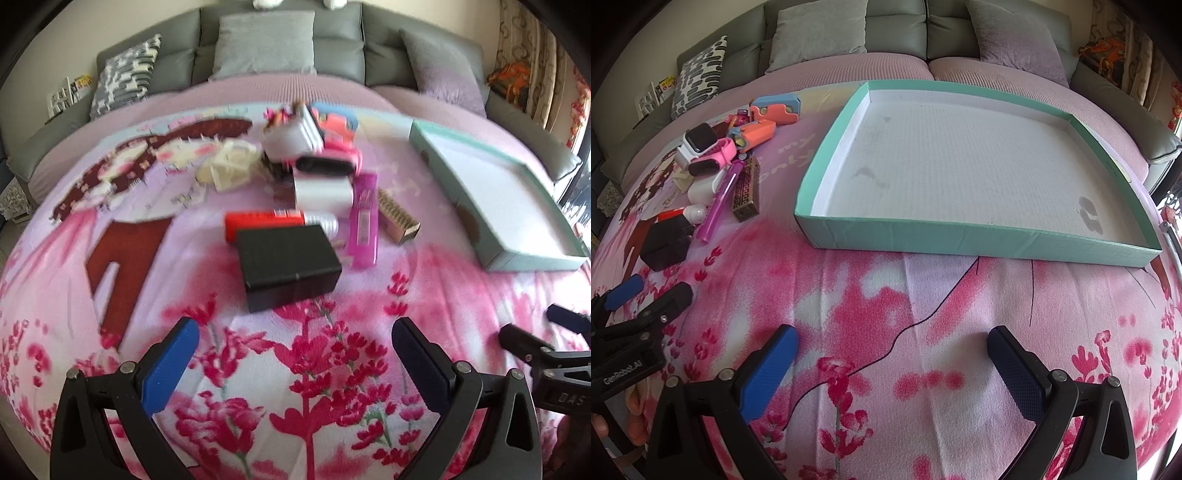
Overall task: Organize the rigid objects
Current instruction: 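Grasp the black charger with the left tool while the right tool grasps the pink lighter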
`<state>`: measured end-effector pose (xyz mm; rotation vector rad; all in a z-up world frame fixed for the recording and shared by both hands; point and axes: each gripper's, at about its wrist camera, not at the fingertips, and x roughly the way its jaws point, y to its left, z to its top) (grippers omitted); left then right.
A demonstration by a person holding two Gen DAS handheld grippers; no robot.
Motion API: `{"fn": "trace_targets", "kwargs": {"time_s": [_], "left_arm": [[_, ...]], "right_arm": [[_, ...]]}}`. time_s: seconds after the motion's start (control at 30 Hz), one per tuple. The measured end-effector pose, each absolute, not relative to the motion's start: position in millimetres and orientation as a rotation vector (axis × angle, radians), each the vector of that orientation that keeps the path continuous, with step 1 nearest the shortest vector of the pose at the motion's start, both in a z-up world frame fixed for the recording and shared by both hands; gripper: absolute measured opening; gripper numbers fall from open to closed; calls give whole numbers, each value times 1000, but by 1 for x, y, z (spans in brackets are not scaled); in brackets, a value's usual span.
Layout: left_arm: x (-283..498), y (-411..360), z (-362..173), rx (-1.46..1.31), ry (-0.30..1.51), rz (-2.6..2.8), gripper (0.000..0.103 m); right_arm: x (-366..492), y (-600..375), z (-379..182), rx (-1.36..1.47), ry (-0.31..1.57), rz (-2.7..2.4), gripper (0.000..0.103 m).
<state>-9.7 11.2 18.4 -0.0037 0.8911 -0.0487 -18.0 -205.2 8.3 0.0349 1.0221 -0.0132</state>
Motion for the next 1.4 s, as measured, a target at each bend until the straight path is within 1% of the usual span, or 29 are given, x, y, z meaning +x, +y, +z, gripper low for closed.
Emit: {"fn": "trace_targets", "kwargs": {"time_s": [0.17,0.33,0.4,0.53,0.73,0.9,0.97,1.0,1.03,1.07,1.13,1.2,1.23,1.3,1.4], "left_arm": [[-8,26,41,-13,878,-50,103],[3,47,53,-121,906,-40,103],[3,44,53,-142,916,-44,103],[12,29,48,-52,927,-40,103],[20,26,35,-57,941,-46,103],[28,24,28,-44,932,-21,101],[30,22,26,-29,929,-15,92],[31,22,25,-29,935,-17,90],[32,22,24,-36,936,-22,88],[32,22,24,-41,933,-25,87],[31,21,25,-39,921,-17,87],[31,20,26,-25,915,-8,82],[30,21,27,-23,913,-12,79],[30,22,28,-28,912,-19,77],[28,27,30,-22,904,3,76]], "right_arm": [[-23,-205,28,48,978,4,103],[-14,-188,62,50,891,79,103],[-5,-176,73,52,874,119,103],[9,-153,81,39,864,177,103],[23,-135,78,8,872,215,102],[37,-125,66,20,923,256,90],[43,-121,62,25,934,264,86],[46,-119,61,26,936,269,82],[48,-117,60,27,938,275,81],[50,-115,59,30,942,281,80],[56,-110,56,33,954,296,73],[60,-105,53,34,965,309,64],[62,-103,52,37,968,317,62],[64,-100,50,47,976,339,55],[67,-96,44,47,989,350,52]]}}
